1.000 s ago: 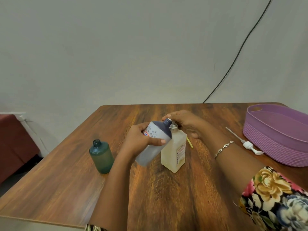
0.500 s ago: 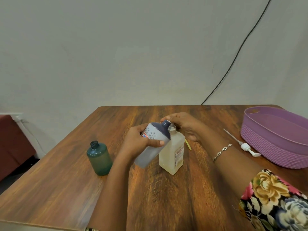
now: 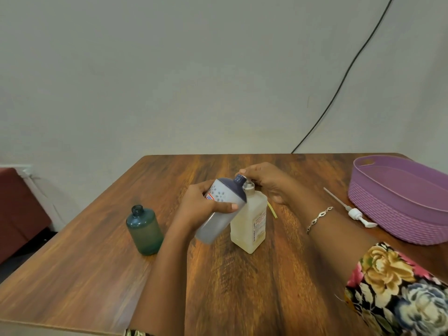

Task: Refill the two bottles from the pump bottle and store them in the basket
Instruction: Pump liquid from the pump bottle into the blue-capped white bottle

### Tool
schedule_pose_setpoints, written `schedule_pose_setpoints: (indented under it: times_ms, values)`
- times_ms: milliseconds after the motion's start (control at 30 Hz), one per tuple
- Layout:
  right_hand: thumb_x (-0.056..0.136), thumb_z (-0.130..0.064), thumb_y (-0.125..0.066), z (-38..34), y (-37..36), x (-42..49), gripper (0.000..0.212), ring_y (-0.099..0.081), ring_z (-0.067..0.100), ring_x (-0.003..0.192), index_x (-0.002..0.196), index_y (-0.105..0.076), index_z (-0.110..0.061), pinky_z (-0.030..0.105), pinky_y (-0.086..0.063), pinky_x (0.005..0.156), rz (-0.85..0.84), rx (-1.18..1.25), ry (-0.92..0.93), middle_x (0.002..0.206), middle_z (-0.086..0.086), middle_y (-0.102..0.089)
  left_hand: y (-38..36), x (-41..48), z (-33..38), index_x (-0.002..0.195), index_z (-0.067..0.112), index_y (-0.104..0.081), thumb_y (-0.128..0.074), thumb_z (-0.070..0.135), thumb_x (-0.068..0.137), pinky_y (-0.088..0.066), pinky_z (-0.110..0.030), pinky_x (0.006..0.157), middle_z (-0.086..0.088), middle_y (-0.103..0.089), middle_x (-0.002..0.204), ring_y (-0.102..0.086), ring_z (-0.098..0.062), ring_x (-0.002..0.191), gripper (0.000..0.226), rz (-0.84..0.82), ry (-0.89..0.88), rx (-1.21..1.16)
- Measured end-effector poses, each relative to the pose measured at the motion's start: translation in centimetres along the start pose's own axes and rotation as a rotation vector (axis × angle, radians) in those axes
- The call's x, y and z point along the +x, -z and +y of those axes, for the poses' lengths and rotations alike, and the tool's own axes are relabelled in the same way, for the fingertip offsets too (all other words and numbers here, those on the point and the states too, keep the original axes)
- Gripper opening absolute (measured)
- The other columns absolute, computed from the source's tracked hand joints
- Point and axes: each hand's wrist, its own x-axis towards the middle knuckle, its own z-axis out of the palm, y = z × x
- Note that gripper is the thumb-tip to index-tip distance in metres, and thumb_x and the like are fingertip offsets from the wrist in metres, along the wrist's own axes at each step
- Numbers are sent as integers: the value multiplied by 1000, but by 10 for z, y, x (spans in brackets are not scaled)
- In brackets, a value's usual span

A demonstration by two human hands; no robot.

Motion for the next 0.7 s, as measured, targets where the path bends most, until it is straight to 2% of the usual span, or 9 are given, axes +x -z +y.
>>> schedule_pose_setpoints:
  times_ms: [167, 233, 333, 433, 567, 633, 700]
  values:
    - [90, -13, -58, -6, 1, -1, 18, -58, 19, 74, 95, -63, 3, 28, -49, 71, 52, 73, 31, 84, 14, -62, 0, 0, 4, 87, 23, -64, -82, 15, 64, -50, -27, 60, 0, -68, 84, -64, -18, 76, 30, 21, -6, 6]
    - [88, -11, -60, -6, 4, 0, 20, -61, 24, 87, 101, -63, 3, 32, -51, 81, 50, 90, 39, 98, 18, -65, 0, 1, 4, 89, 23, -64, -83, 16, 64, -51, -29, 62, 1, -68, 85, -64, -18, 77, 32, 23, -17, 12]
    - [88, -7, -58, -5, 2, 0, 10, -60, 30, 100, 93, -64, -2, 40, -48, 90, 2, 86, 46, 107, 20, -64, -1, -1, 1, 95, 23, -64, -82, 19, 65, -52, -32, 66, 2, -68, 88, -64, -18, 80, 36, -1, -10, 34]
    - [89, -7, -56, -1, -1, 2, 9, -59, 32, 103, 88, -66, -6, 40, -49, 90, -3, 47, 64, 109, 21, -63, -1, 0, -3, 98, 22, -64, -82, 20, 65, -53, -35, 70, 3, -68, 89, -64, -18, 81, 37, 12, -6, 41]
    - [90, -9, -56, -1, -1, -1, 10, -60, 29, 98, 91, -65, -6, 39, -51, 86, -8, 59, 60, 106, 20, -63, -1, 0, 1, 90, 26, -63, -82, 17, 65, -51, -30, 66, 4, -67, 86, -63, -14, 77, 33, 12, -6, 41]
    - [89, -8, -56, -4, 1, -2, 10, -60, 26, 93, 94, -64, -4, 35, -50, 83, 3, 90, 71, 102, 18, -64, -1, -1, 3, 92, 24, -63, -82, 17, 65, -51, -30, 65, 2, -67, 86, -63, -16, 78, 33, 16, -3, 33]
    - [88, -9, -58, -9, 3, 0, 10, -60, 28, 98, 94, -65, -5, 36, -50, 86, 24, 54, 81, 106, 18, -65, 0, -1, 5, 95, 21, -63, -82, 19, 65, -51, -30, 65, 0, -67, 88, -63, -17, 79, 35, 21, -16, 50]
